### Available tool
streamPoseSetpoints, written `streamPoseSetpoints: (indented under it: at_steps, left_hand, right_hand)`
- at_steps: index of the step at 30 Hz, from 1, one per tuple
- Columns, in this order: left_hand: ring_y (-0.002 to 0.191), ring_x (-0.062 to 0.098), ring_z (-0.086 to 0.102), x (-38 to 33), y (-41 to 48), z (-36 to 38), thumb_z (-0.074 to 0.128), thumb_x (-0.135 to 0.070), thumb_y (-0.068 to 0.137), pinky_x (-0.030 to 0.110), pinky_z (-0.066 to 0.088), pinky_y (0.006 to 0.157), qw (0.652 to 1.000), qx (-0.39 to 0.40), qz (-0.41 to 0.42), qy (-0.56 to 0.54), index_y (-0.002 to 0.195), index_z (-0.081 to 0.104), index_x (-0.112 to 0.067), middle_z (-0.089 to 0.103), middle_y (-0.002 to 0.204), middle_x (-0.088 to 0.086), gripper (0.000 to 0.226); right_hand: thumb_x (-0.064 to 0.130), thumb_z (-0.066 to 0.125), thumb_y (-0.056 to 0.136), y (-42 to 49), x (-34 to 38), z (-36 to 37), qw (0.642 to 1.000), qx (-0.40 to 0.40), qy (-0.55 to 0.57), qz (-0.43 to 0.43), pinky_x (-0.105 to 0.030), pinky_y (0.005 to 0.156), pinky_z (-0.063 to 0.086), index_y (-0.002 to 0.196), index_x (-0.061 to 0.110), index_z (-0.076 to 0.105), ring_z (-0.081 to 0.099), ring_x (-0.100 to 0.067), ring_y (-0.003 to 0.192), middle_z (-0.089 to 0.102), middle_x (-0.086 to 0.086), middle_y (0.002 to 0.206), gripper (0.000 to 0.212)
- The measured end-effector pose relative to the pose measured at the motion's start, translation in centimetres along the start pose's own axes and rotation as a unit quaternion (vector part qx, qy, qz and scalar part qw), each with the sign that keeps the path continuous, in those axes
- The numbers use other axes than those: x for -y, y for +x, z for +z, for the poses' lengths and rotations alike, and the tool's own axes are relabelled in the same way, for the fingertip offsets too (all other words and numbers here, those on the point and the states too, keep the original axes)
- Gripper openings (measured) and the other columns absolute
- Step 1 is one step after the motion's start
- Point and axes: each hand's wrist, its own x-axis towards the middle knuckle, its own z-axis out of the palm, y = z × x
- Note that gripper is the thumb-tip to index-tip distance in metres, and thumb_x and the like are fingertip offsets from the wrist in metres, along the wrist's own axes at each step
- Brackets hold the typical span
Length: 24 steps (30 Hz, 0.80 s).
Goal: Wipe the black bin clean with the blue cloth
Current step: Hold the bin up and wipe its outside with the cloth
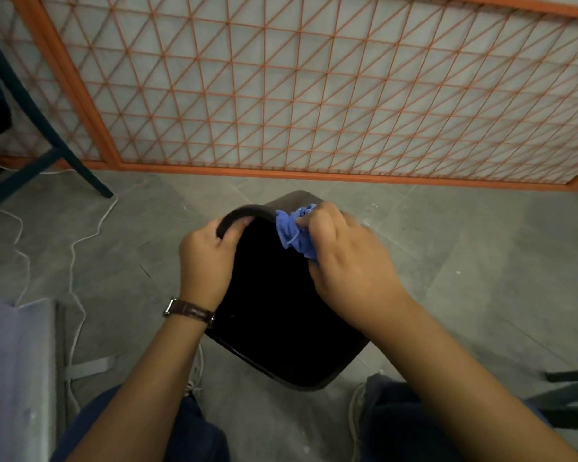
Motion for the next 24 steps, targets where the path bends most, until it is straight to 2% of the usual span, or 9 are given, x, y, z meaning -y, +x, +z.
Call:
streamPoseSetpoints:
  at_steps: [3,5,8,10,12,15,18,20,24]
  left_hand:
    - [0.049,0.006,0.046,0.2,0.4,-0.8,0.06,-0.04,0.086,0.031,0.037,0.053,0.998,-0.04,-0.026,-0.05,0.06,0.056,-0.016,0.053,0.054,0.004,0.036]
    - [0.048,0.0,0.046,0.4,0.7,-1.1,0.06,-0.041,0.086,0.027,0.037,0.053,0.994,-0.053,-0.05,-0.079,0.057,0.053,-0.025,0.051,0.054,-0.004,0.034]
    - [0.058,0.007,0.049,1.1,0.6,-0.4,0.061,-0.046,0.084,0.032,0.04,0.06,0.987,-0.046,-0.089,-0.123,0.062,0.059,-0.019,0.056,0.059,-0.002,0.035]
    - [0.055,0.009,0.043,1.6,0.0,0.5,0.063,-0.046,0.083,0.03,0.035,0.056,0.977,-0.049,-0.132,-0.158,0.057,0.051,-0.013,0.048,0.055,-0.003,0.043]
    - [0.048,0.005,0.037,1.7,-0.4,1.0,0.065,-0.042,0.083,0.027,0.032,0.051,0.966,-0.063,-0.166,-0.188,0.051,0.039,-0.016,0.041,0.046,-0.011,0.049]
    - [0.051,0.002,0.049,1.9,-1.0,1.7,0.065,-0.038,0.084,0.021,0.042,0.055,0.95,-0.072,-0.198,-0.23,0.055,0.05,-0.017,0.052,0.057,-0.007,0.039]
    - [0.08,0.005,0.065,2.9,-1.6,2.1,0.064,-0.041,0.084,0.021,0.051,0.074,0.918,-0.061,-0.251,-0.302,0.083,0.067,-0.019,0.069,0.088,-0.003,0.021]
    - [0.088,0.011,0.066,4.2,-1.5,2.1,0.063,-0.045,0.083,0.025,0.051,0.074,0.891,-0.063,-0.298,-0.338,0.095,0.066,-0.016,0.069,0.097,0.0,0.032]
    - [0.097,0.018,0.065,7.1,-0.8,2.4,0.064,-0.052,0.079,0.033,0.051,0.085,0.877,-0.047,-0.347,-0.329,0.103,0.065,-0.013,0.068,0.108,0.005,0.046]
  right_hand:
    - [0.006,0.062,0.072,-1.0,-1.0,-1.2,1.0,-0.018,-0.011,0.007,-0.042,0.054,0.046,0.094,0.005,0.057,0.054,-0.034,0.067,0.057,-0.014,0.091,0.022]
    - [0.011,0.052,0.075,-1.9,-2.1,-1.6,0.998,-0.039,0.035,0.043,-0.035,0.062,0.043,0.102,0.008,0.053,0.053,-0.029,0.077,0.055,-0.014,0.097,0.026]
    - [0.009,0.05,0.076,-2.3,-2.7,-1.1,0.987,-0.08,0.101,0.1,-0.018,0.069,0.03,0.108,0.01,0.053,0.045,-0.016,0.085,0.048,-0.004,0.099,0.032]
    - [0.003,0.054,0.073,-2.6,-2.1,-0.5,0.971,-0.135,0.124,0.156,-0.016,0.073,0.035,0.107,0.012,0.054,0.044,-0.011,0.088,0.042,0.005,0.099,0.035]
    - [0.003,0.053,0.072,-3.0,-1.2,-0.4,0.943,-0.2,0.159,0.215,-0.006,0.079,0.035,0.112,0.018,0.045,0.043,-0.005,0.092,0.039,0.006,0.105,0.044]
    - [0.015,0.05,0.075,-3.8,-0.4,-0.3,0.925,-0.219,0.177,0.254,0.003,0.081,0.031,0.116,0.023,0.038,0.038,0.005,0.095,0.036,0.01,0.109,0.044]
    - [0.023,0.053,0.077,-4.0,-0.2,-0.2,0.941,-0.183,0.163,0.232,-0.008,0.084,0.038,0.117,0.023,0.04,0.043,0.001,0.097,0.04,0.012,0.107,0.042]
    - [0.014,0.066,0.073,-4.3,0.2,0.1,0.958,-0.156,0.129,0.204,-0.026,0.077,0.048,0.113,0.021,0.043,0.05,-0.011,0.094,0.05,0.003,0.107,0.046]
    - [0.01,0.072,0.068,-4.2,1.4,1.2,0.973,-0.129,0.079,0.173,-0.035,0.057,0.052,0.111,0.016,0.047,0.059,-0.025,0.078,0.06,-0.008,0.102,0.05]
